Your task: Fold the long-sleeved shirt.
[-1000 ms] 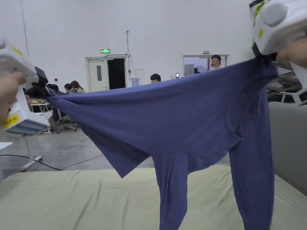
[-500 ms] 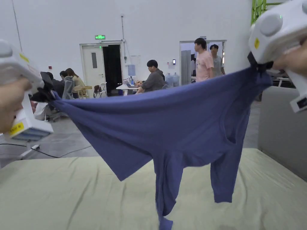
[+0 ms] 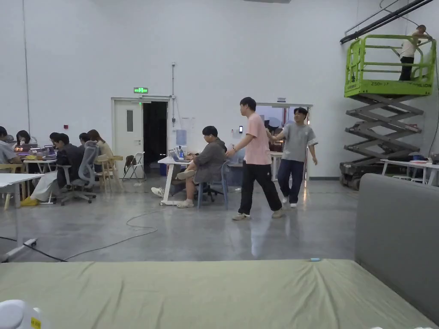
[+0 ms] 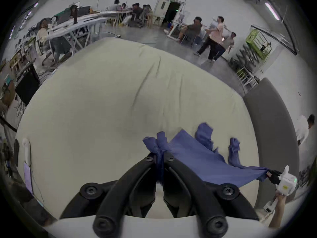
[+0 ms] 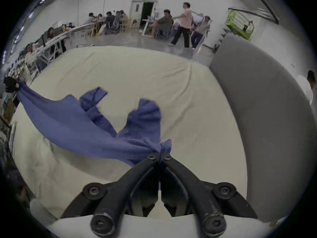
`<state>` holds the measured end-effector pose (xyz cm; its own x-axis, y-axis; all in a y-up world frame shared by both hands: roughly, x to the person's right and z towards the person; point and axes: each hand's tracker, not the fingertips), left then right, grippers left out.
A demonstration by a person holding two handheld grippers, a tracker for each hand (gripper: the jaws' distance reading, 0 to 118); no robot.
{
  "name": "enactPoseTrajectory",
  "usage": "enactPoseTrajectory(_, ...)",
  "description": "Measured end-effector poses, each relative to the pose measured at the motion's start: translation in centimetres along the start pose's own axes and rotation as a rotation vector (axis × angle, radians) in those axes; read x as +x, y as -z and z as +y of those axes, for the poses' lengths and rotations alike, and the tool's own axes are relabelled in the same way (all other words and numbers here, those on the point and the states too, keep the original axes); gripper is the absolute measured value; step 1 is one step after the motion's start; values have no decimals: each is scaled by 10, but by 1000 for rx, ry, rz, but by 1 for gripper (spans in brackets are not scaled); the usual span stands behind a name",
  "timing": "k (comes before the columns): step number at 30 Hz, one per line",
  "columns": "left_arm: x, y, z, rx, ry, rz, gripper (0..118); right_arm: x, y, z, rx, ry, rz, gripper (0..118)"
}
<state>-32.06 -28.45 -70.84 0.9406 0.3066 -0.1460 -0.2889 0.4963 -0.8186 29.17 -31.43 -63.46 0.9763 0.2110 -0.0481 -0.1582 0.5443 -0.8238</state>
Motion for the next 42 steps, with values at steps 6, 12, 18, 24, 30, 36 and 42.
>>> enactPoseTrajectory(6, -40, -40, -82, -64, 43, -21, 0, -9, -35, -94, -10, -75, 30, 0)
enactPoseTrajectory(12, -84, -50, -174, -145, -8, -24, 0, -31, -46, -190, -121, -87, 66, 0)
enactPoseTrajectory(18, -124, -30, -245, -229, -8, -14, 0, -51, -41, -257, -213, -112, 73, 0)
enactPoseTrajectory(24, -146, 1, -291, -306, -27, 32, 0, -75, -14, -293, -297, -125, 60, 0)
enactPoseTrajectory(30, -168, 36, -304, -303, -54, 31, 0, -87, 10, -306, -318, -104, 44, 0)
enactPoseTrajectory(36, -173, 18, -287, -294, -225, 4, 37, -68, 0, -287, -329, -22, 101, 31)
enactPoseTrajectory(42, -117, -82, -287, 21, -80, -98, 118, -34, -97, -260, -106, -19, 186, 95)
